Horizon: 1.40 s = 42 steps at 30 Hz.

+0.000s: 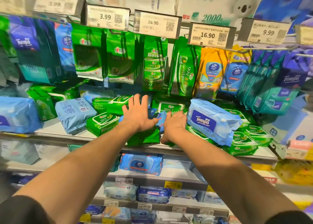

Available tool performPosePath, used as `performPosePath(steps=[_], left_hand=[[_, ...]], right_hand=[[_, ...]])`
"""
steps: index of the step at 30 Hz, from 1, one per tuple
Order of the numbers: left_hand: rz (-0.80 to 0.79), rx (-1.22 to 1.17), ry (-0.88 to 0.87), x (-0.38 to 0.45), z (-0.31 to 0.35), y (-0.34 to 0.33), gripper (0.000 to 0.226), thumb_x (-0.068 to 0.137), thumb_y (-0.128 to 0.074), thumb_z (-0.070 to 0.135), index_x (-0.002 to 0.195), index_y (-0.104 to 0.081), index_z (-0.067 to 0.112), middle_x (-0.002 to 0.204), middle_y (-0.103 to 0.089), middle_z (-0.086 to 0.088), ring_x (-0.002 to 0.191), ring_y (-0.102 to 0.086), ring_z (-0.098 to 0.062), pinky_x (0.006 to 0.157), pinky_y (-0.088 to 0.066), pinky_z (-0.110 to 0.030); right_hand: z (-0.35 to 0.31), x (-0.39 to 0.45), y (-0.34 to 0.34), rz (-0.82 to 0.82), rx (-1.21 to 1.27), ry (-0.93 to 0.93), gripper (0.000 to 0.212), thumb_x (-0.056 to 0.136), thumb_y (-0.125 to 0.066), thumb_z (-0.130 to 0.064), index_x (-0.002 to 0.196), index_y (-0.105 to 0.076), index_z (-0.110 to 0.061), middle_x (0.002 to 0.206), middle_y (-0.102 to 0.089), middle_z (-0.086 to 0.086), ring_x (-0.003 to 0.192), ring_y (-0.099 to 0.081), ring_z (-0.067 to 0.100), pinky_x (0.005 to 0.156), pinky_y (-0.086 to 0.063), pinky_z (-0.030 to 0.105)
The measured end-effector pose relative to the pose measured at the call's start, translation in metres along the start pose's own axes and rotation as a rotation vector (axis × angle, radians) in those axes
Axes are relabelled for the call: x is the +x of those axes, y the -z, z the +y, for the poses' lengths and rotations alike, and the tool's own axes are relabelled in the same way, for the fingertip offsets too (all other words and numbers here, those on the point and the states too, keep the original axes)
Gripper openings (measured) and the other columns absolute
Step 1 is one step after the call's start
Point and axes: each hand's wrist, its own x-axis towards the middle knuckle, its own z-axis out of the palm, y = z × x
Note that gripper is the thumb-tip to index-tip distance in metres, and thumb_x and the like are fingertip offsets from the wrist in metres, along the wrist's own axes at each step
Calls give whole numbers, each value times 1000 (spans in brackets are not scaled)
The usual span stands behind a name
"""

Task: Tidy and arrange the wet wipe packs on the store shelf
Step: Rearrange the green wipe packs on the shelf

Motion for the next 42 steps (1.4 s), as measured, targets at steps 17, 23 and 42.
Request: performPosePath(steps=[17, 23, 42], left_hand=[[-11, -35, -49, -21, 4, 17, 94, 71, -63, 64, 144, -21, 23, 150, -21, -10, 136, -22, -32, 106, -30, -54], [-17, -17, -121, -33, 24, 20, 95, 74, -63, 63, 147, -18, 22, 149, -19, -9, 136, -20, -31, 105, -28, -55], [15, -9, -111, -43, 20, 26, 96, 72, -62, 63, 146, -16, 22, 151, -15, -9, 138, -18, -33, 108, -27, -58]], right_hand=[[34, -43, 8, 188, 139, -35, 107, 63, -74, -55, 150, -17, -31, 129, -33, 18, 118, -32, 37, 85, -36, 47], [72, -81, 19, 384, 423, -116, 115, 61, -74, -48, 152, -4, -38, 130, -26, 21, 121, -27, 40, 85, -40, 51], [45, -109, 71, 945, 857, 8, 111, 57, -69, -57, 151, -11, -48, 119, -23, 11, 113, -28, 36, 87, -47, 51]])
